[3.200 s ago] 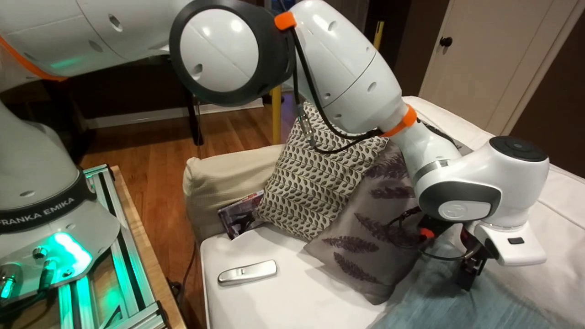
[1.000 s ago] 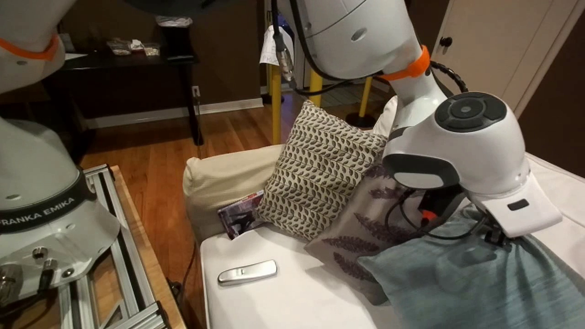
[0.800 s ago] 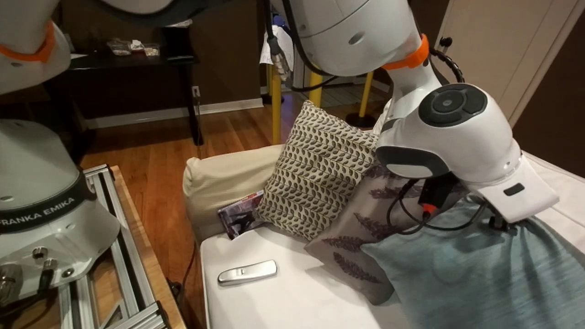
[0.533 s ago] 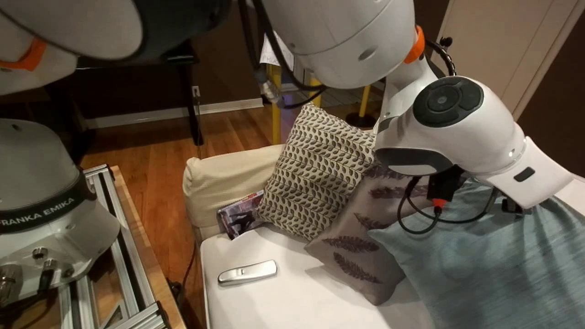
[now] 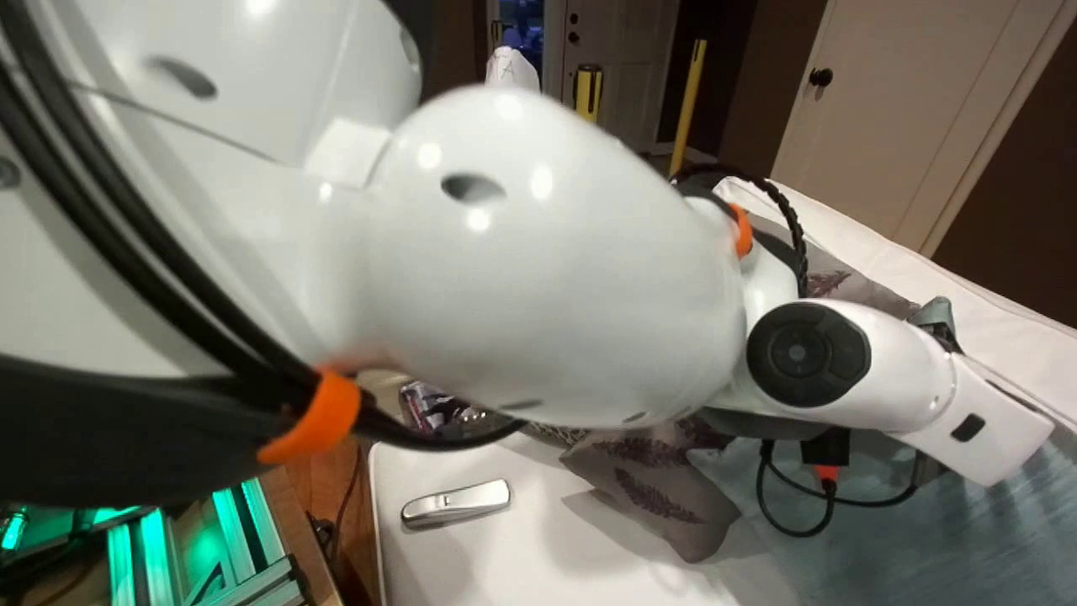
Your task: Adjust the slanted blue pillow
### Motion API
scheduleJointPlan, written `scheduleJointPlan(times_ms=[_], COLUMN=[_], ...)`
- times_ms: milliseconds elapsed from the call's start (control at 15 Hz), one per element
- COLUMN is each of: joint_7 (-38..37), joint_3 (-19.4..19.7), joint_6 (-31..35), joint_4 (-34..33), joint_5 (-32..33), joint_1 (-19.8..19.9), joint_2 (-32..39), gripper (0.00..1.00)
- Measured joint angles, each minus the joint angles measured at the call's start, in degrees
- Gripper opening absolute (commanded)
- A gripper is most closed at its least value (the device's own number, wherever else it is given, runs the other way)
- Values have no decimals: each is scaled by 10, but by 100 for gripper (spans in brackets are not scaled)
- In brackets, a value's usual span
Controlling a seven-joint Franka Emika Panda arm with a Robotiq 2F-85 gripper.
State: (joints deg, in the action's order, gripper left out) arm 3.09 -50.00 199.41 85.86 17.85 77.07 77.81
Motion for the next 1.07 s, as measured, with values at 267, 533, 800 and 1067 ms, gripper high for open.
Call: scheduleJointPlan(times_ms=[267,533,800,1067], joint_7=[-15,-42,-86,-140], joint_3=[42,134,254,365], joint_6=[-55,-150,-257,-347], joint_4=[-49,-115,-191,-253], joint_5=[-17,-116,-216,-287], joint_1=[-30,-101,-195,-277], joint_2=[25,4,-16,-23], gripper=[3,3,16,48])
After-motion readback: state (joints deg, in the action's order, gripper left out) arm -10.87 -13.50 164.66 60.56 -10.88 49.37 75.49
